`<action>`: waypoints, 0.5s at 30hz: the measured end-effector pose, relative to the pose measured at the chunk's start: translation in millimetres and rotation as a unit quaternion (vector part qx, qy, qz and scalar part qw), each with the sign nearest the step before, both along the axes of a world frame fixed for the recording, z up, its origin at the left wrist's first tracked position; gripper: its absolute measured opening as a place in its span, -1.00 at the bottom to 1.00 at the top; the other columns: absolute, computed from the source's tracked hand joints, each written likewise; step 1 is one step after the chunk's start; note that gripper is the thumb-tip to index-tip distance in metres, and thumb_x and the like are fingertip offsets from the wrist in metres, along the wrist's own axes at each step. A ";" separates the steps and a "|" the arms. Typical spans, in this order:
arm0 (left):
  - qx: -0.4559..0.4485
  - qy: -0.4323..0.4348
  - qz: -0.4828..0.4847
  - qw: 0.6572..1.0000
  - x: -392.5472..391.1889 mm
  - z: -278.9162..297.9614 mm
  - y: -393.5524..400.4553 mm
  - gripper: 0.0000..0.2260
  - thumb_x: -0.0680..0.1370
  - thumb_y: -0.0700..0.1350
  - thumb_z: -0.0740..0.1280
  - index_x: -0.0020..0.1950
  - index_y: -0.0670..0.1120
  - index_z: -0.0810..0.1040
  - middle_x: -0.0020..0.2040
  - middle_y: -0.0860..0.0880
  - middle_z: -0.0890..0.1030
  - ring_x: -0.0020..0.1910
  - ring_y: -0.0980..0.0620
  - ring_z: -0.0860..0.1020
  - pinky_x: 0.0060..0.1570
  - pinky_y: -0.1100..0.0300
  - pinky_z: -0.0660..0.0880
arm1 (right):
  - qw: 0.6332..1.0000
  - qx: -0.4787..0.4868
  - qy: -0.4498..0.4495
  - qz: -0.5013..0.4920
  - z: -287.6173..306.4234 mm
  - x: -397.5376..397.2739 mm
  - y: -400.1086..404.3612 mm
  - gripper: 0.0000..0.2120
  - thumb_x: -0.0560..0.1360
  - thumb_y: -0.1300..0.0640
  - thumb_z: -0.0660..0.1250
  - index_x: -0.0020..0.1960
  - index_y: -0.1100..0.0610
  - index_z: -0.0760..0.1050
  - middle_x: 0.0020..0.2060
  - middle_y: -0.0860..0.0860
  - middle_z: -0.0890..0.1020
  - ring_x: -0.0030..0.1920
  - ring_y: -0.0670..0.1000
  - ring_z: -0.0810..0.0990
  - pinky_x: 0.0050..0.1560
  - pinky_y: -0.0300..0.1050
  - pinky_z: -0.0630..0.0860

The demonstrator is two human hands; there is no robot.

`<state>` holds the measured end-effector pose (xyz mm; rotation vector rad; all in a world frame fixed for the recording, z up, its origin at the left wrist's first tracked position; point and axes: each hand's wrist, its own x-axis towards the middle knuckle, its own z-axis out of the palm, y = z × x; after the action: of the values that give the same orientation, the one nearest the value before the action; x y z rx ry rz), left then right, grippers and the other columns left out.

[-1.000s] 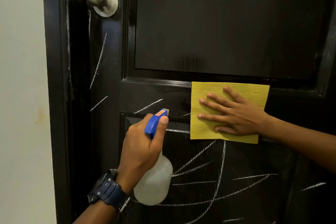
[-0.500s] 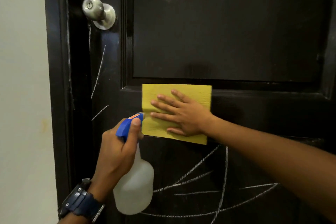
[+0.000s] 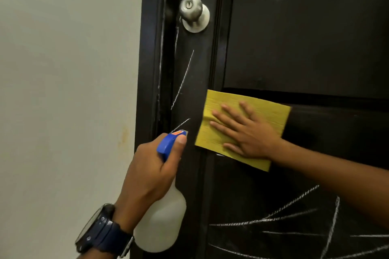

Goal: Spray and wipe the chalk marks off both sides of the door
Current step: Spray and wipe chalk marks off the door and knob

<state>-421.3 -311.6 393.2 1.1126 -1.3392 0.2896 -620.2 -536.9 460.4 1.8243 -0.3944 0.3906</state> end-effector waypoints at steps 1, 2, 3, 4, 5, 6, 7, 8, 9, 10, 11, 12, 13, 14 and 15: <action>-0.002 -0.001 0.008 1.000 3.9 0.5 -0.9 -0.42 0.55 0.38 0.07 -0.08 -0.08 0.61 -0.38 -0.04 0.55 -0.37 -0.04 0.54 -0.32 0.06 0.45 | 1.000 -0.001 -0.002 -0.003 -1.3 23.1 4.9 -0.29 0.63 -0.30 -0.01 0.65 0.03 -0.02 0.63 0.08 -0.01 0.62 0.20 -0.09 0.54 0.36 -0.08; -0.004 -0.001 0.016 1.000 6.8 0.3 -1.7 -0.43 0.54 0.38 0.07 -0.11 -0.08 0.60 -0.39 -0.04 0.55 -0.40 -0.04 0.52 -0.36 0.08 0.44 | 1.000 0.000 -0.006 -0.009 -1.8 38.9 8.0 -0.29 0.63 -0.31 -0.02 0.65 0.04 -0.02 0.63 0.09 -0.02 0.62 0.20 -0.10 0.54 0.35 -0.10; -0.004 0.001 0.022 1.000 7.3 -0.4 -3.4 -0.43 0.54 0.38 0.06 -0.15 -0.06 0.58 -0.40 -0.04 0.54 -0.42 -0.03 0.50 -0.40 0.11 0.42 | 1.000 0.003 -0.009 -0.010 -1.7 45.9 7.6 -0.29 0.63 -0.31 -0.02 0.65 0.04 -0.02 0.63 0.09 -0.03 0.62 0.20 -0.11 0.55 0.35 -0.12; -0.002 0.006 0.023 1.000 8.9 -1.7 -4.5 -0.44 0.53 0.40 0.06 -0.17 -0.04 0.56 -0.40 -0.02 0.54 -0.42 -0.03 0.50 -0.42 0.15 0.41 | 1.000 0.003 -0.007 -0.010 -1.9 47.8 7.2 -0.28 0.63 -0.31 -0.02 0.65 0.05 -0.02 0.63 0.09 -0.03 0.62 0.19 -0.11 0.55 0.34 -0.14; -0.001 0.009 0.022 1.000 10.1 -2.5 -5.7 -0.44 0.52 0.42 0.04 -0.18 -0.01 0.55 -0.40 -0.01 0.54 -0.42 -0.02 0.51 -0.43 0.15 0.41 | 1.000 0.005 0.000 -0.010 -1.5 45.4 7.1 -0.28 0.63 -0.31 -0.01 0.65 0.05 -0.02 0.63 0.08 -0.03 0.62 0.18 -0.11 0.56 0.32 -0.16; 0.003 0.011 0.022 1.000 10.6 -3.4 -8.0 -0.44 0.51 0.45 0.03 -0.18 0.01 0.54 -0.40 -0.01 0.55 -0.42 -0.01 0.52 -0.41 0.13 0.43 | 1.000 0.008 0.013 -0.014 -0.9 37.7 7.7 -0.29 0.63 -0.31 -0.01 0.65 0.04 -0.02 0.63 0.07 -0.03 0.62 0.17 -0.12 0.56 0.30 -0.18; 0.009 0.012 0.023 1.000 9.9 -5.0 -9.9 -0.43 0.51 0.46 0.02 -0.18 0.03 0.53 -0.40 -0.01 0.55 -0.42 -0.01 0.52 -0.39 0.08 0.45 | 0.999 0.013 0.028 -0.018 -2.0 25.8 8.5 -0.29 0.64 -0.31 -0.01 0.65 0.03 -0.04 0.64 0.07 -0.04 0.63 0.16 -0.13 0.56 0.29 -0.18; 0.013 0.016 0.021 1.000 9.7 -7.2 -11.4 -0.43 0.51 0.47 0.02 -0.19 0.03 0.53 -0.40 -0.02 0.55 -0.42 -0.01 0.53 -0.37 0.04 0.46 | 0.999 0.016 0.039 -0.019 -4.8 11.9 8.1 -0.29 0.64 -0.31 -0.01 0.66 0.02 -0.05 0.64 0.06 -0.04 0.63 0.16 -0.13 0.57 0.29 -0.16; 0.013 0.026 0.014 0.999 10.3 -9.5 -12.0 -0.43 0.51 0.46 0.03 -0.19 0.03 0.53 -0.40 -0.03 0.55 -0.42 -0.01 0.53 -0.36 0.02 0.47 | 0.999 0.015 0.042 -0.017 -8.1 -2.5 7.0 -0.30 0.64 -0.31 -0.01 0.66 0.01 -0.06 0.64 0.06 -0.03 0.63 0.15 -0.12 0.57 0.29 -0.13; 0.012 0.039 0.004 0.999 11.4 -11.3 -12.5 -0.43 0.51 0.46 0.04 -0.19 0.01 0.54 -0.40 -0.04 0.56 -0.42 -0.01 0.53 -0.36 0.01 0.48 | 0.999 0.015 0.045 -0.012 -9.5 -15.5 6.5 -0.30 0.65 -0.31 -0.01 0.66 0.01 -0.05 0.64 0.05 -0.01 0.63 0.14 -0.09 0.57 0.29 -0.09; 0.011 0.053 -0.005 0.999 13.6 -12.2 -13.0 -0.42 0.51 0.45 0.05 -0.17 -0.01 0.56 -0.39 -0.04 0.56 -0.42 -0.02 0.53 -0.36 0.02 0.47 | 0.999 0.016 0.050 -0.009 -9.1 -24.5 6.6 -0.30 0.64 -0.31 0.00 0.65 0.01 -0.04 0.64 0.04 0.01 0.63 0.14 -0.06 0.56 0.29 -0.06; 0.010 0.063 -0.008 0.998 15.9 -12.5 -13.9 -0.42 0.50 0.45 0.05 -0.16 -0.02 0.57 -0.39 -0.05 0.57 -0.42 -0.02 0.53 -0.36 0.04 0.47 | 0.998 0.019 0.054 -0.007 -7.0 -28.7 7.6 -0.30 0.64 -0.31 0.01 0.65 0.01 -0.02 0.64 0.04 0.03 0.63 0.14 -0.03 0.55 0.29 -0.03; 0.009 0.069 -0.006 0.998 18.6 -12.3 -15.0 -0.42 0.50 0.45 0.05 -0.14 -0.02 0.57 -0.38 -0.05 0.57 -0.41 -0.02 0.53 -0.36 0.06 0.47 | 0.998 0.019 0.058 -0.004 -2.1 -27.3 8.1 -0.30 0.64 -0.31 0.00 0.65 0.01 -0.01 0.64 0.04 0.04 0.62 0.15 0.00 0.55 0.29 -0.02; 0.009 0.072 -0.003 0.997 21.7 -11.3 -16.4 -0.42 0.50 0.45 0.05 -0.13 -0.01 0.57 -0.38 -0.05 0.57 -0.40 -0.02 0.54 -0.35 0.08 0.47 | 0.998 0.019 0.062 0.002 3.9 -20.7 8.2 -0.30 0.64 -0.31 -0.01 0.65 0.02 0.00 0.63 0.05 0.05 0.62 0.15 0.02 0.55 0.30 -0.02; 0.007 0.074 0.000 0.997 24.0 -10.0 -17.6 -0.43 0.50 0.44 0.05 -0.12 -0.01 0.58 -0.37 -0.05 0.57 -0.38 -0.02 0.54 -0.34 0.08 0.48 | 0.998 0.014 0.064 0.010 13.2 -9.3 7.6 -0.30 0.64 -0.32 -0.03 0.65 0.03 0.01 0.63 0.05 0.06 0.62 0.15 0.03 0.55 0.30 -0.02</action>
<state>-397.4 -329.3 383.1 1.1240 -1.2111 0.1933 -629.5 -529.3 473.7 1.8701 -0.2953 0.2816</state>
